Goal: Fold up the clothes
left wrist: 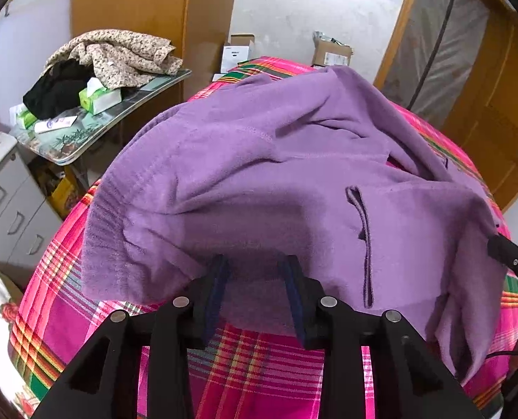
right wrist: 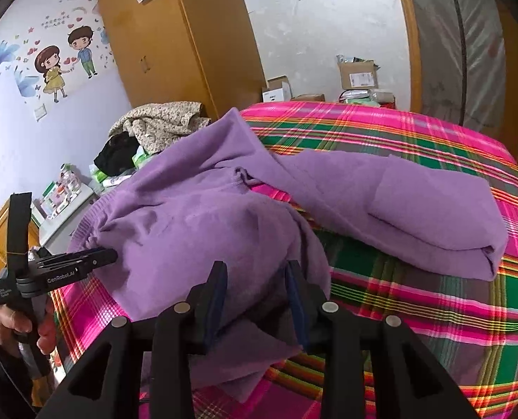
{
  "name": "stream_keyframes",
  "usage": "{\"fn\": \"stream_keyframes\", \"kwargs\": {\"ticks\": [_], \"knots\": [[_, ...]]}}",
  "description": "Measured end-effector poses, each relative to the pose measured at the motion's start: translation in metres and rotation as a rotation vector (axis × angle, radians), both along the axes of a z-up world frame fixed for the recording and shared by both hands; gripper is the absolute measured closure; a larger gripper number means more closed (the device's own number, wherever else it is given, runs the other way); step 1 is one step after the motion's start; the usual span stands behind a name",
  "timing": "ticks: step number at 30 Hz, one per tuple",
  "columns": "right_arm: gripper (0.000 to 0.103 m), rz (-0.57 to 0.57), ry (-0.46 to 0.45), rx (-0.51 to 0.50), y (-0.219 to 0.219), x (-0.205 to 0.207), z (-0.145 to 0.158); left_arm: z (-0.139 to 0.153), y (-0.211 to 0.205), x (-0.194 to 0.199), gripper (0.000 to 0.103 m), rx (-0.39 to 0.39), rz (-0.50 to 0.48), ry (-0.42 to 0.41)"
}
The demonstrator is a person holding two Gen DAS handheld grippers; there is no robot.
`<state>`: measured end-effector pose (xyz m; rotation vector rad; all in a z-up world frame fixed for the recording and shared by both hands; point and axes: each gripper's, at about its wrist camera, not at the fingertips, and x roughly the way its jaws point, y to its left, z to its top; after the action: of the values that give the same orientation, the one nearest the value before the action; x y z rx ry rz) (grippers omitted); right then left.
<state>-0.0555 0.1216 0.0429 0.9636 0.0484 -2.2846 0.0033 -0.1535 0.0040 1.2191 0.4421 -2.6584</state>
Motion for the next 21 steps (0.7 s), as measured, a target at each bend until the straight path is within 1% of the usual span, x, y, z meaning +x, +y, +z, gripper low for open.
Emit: {"fn": "stream_keyframes", "kwargs": {"ticks": [3,7,13,15,18,21], "knots": [[0.068,0.012,0.016,-0.008,0.004,0.004,0.003,0.006,-0.01,0.01,0.068,0.023,0.024,0.034],[0.068,0.037,0.021,-0.023,0.004,0.009,0.004,0.015,-0.028,0.027,0.068,0.011,0.1,0.076],[0.068,0.04,0.018,-0.032,0.006,0.012,0.003,0.013,-0.062,0.044,0.066,0.012,0.212,0.081],[0.068,0.027,0.007,-0.036,0.01,0.012,0.002,0.011,-0.069,0.044,0.066,0.015,0.224,0.078],[0.068,0.0,-0.022,-0.045,0.021,0.012,-0.002,0.007,-0.074,0.042,0.059,0.022,0.231,0.075],[0.066,-0.028,-0.054,-0.055,0.035,0.015,-0.009,0.002,-0.08,0.04,0.059,0.055,0.238,0.074]]}}
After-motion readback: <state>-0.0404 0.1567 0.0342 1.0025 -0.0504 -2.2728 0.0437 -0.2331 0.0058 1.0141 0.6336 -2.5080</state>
